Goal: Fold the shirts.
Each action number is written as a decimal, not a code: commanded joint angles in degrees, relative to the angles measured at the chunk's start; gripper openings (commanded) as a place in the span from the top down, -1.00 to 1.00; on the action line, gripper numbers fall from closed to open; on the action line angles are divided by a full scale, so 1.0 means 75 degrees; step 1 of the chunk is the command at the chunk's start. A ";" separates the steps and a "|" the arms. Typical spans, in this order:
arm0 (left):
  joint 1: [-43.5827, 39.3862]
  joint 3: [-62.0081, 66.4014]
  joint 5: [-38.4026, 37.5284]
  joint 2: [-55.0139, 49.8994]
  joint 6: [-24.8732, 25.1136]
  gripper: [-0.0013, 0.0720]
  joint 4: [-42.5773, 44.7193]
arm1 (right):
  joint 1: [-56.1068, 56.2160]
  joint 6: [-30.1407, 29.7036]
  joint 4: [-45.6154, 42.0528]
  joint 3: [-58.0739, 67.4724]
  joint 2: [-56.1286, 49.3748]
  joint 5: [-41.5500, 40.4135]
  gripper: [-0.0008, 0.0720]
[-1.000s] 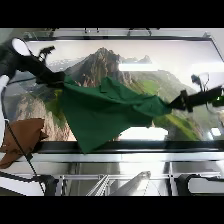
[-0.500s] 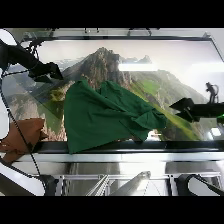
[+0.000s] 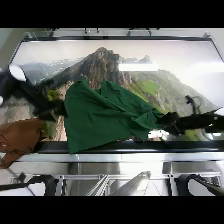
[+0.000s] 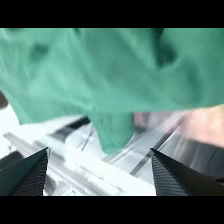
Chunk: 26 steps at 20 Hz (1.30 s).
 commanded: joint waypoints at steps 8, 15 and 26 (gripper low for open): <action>-0.1276 -0.2964 0.3127 -0.0082 0.0262 -0.92 -0.0589 | 0.1087 -0.1320 0.2101 -0.0481 -0.0991 -0.2550 -0.91; -0.1580 -0.1448 0.2378 -0.1588 0.0350 0.90 -0.0475 | 0.1035 -0.1891 0.2326 0.0291 -0.0991 -0.1833 0.89; 0.0915 0.2859 0.1236 0.4077 0.1489 0.90 -0.4016 | -0.3273 -0.1323 0.8244 0.3716 0.2037 0.3800 0.89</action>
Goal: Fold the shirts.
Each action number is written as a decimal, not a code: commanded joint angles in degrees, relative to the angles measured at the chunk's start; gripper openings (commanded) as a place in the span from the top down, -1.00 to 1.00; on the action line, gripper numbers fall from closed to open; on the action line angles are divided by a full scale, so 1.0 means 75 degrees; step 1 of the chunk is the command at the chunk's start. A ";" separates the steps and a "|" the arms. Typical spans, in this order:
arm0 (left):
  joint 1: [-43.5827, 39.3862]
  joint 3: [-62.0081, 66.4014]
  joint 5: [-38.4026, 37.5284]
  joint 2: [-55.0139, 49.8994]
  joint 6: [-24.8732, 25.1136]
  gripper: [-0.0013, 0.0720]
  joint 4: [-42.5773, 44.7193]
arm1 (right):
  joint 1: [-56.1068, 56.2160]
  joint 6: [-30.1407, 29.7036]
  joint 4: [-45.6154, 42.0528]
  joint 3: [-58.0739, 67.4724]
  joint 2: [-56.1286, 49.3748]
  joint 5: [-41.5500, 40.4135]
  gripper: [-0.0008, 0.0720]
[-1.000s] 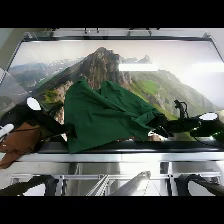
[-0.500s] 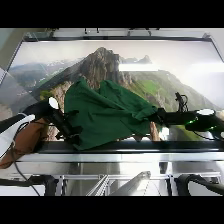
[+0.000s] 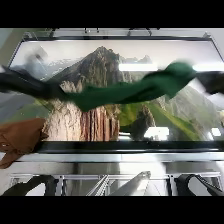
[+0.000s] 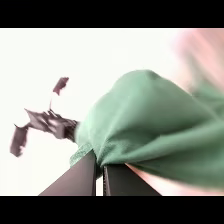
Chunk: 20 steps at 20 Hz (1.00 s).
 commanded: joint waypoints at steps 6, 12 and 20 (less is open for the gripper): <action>0.4001 0.4634 0.1816 0.3523 0.0746 0.89 -0.1306 | -0.1550 0.0064 0.5039 0.2757 0.1932 0.1224 0.89; 0.3270 0.5155 0.0854 0.1690 0.1099 0.89 -0.1883 | -0.0385 -0.0140 -0.0446 0.3646 0.1521 -0.0950 0.89; 0.1230 0.2667 0.1521 -0.1903 0.2361 0.90 -0.1279 | 0.3212 -0.0344 -0.4406 0.3421 -0.2241 -0.4806 0.90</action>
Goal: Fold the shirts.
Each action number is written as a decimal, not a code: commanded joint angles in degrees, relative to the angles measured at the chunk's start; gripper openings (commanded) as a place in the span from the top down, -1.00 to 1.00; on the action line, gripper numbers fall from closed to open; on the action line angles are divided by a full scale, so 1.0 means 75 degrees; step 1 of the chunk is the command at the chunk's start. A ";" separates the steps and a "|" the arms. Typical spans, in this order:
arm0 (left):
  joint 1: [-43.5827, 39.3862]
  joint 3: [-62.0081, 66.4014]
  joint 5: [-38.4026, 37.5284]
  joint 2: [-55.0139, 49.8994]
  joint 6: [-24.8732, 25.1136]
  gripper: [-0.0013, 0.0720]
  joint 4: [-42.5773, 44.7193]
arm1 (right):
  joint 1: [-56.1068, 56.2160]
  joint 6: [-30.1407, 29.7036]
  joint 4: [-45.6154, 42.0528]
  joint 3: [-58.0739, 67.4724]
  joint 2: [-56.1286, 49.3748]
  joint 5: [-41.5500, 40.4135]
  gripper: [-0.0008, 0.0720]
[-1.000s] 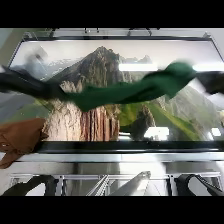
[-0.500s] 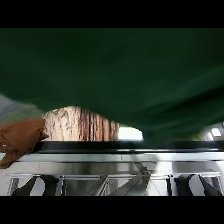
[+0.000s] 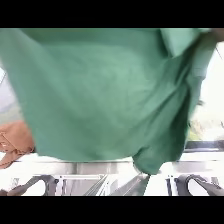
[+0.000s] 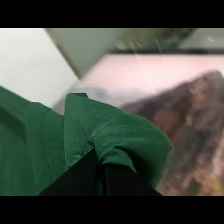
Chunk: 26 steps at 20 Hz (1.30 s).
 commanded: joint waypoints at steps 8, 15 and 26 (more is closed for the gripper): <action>-0.0358 0.0836 0.0472 -0.4505 0.0597 0.04 0.1040 | 0.0108 -0.0099 -0.0009 0.0606 -0.3722 -0.1276 0.16; 0.0761 0.0752 -0.2597 -0.4549 -0.1294 0.42 0.1437 | -0.1314 0.1236 -0.3652 -0.0667 -0.3089 0.1827 0.15; 0.1285 -0.5977 -0.1431 -0.1110 -0.0874 0.26 0.3587 | -0.1562 0.1239 -0.4835 -0.3864 -0.3392 0.0804 -0.63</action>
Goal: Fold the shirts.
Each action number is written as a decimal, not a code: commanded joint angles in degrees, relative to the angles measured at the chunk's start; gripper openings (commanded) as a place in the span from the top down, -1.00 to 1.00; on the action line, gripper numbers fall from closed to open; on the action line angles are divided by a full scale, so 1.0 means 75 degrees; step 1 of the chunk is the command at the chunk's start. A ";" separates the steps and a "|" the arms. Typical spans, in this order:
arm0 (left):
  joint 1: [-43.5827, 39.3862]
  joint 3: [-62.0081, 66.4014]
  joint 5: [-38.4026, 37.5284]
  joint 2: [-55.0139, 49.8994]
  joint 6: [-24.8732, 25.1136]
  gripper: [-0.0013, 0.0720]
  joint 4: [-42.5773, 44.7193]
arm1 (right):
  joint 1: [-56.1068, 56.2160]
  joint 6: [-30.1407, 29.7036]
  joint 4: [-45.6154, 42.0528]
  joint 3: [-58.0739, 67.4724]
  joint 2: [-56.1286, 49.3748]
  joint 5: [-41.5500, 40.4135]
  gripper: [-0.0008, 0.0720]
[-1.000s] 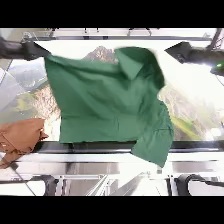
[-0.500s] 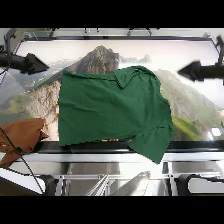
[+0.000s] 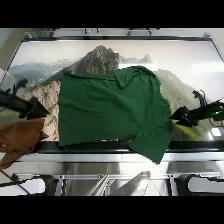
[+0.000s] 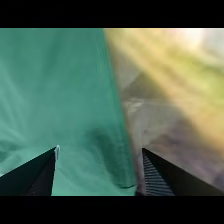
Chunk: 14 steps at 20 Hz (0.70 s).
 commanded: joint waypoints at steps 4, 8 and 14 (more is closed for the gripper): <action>0.0108 -0.2261 0.0819 0.1291 0.0026 0.26 0.0627 | 0.0490 -0.0303 -0.0006 -0.0326 -0.0458 0.0015 -0.58; 0.0076 -0.3042 0.1521 0.1064 0.0032 0.26 0.0565 | 0.1067 -0.0670 0.0373 -0.0321 -0.0592 -0.0210 -0.58; -0.1067 -0.2608 0.1862 -0.0729 -0.0233 0.26 0.0635 | 0.0947 -0.0664 0.0373 -0.0318 -0.0580 -0.0125 -0.58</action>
